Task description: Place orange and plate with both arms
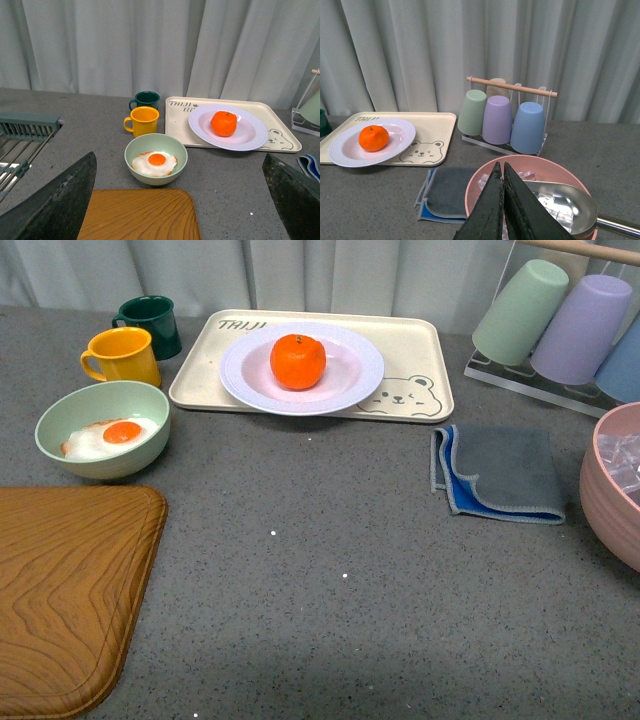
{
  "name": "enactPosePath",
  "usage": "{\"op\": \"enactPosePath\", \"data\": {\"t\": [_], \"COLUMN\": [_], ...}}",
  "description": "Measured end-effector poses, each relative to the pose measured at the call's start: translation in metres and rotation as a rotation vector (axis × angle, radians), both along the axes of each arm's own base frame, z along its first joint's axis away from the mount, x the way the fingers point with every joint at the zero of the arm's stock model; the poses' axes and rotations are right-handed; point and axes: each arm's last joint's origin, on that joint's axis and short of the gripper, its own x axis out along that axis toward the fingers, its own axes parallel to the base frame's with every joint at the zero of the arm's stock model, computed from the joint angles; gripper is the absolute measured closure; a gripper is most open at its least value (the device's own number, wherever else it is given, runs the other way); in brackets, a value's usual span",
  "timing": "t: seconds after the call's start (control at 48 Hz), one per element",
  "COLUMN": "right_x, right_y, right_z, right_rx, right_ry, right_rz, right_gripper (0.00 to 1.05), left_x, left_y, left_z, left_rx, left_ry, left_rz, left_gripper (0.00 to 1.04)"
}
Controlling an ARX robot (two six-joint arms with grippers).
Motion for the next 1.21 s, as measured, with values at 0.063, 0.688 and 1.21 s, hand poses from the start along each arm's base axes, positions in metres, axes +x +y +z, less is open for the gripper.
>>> {"op": "enactPosePath", "data": {"t": [0.063, 0.688, 1.21], "right_x": [-0.001, -0.016, -0.016], "right_y": [0.0, 0.0, 0.0], "right_z": [0.0, -0.003, -0.003], "right_rx": [0.0, -0.001, -0.001], "right_ry": [0.0, 0.007, 0.006], "right_rz": [0.0, 0.003, 0.003], "right_gripper": [1.04, 1.0, 0.08], "left_x": [0.0, 0.0, 0.0], "left_y": [0.0, 0.0, 0.0], "left_z": [0.0, 0.0, 0.0], "left_rx": [0.0, 0.0, 0.0], "left_ry": [0.0, 0.0, 0.0], "left_rz": [0.0, 0.0, 0.0], "left_gripper": [0.07, 0.07, 0.07]}}
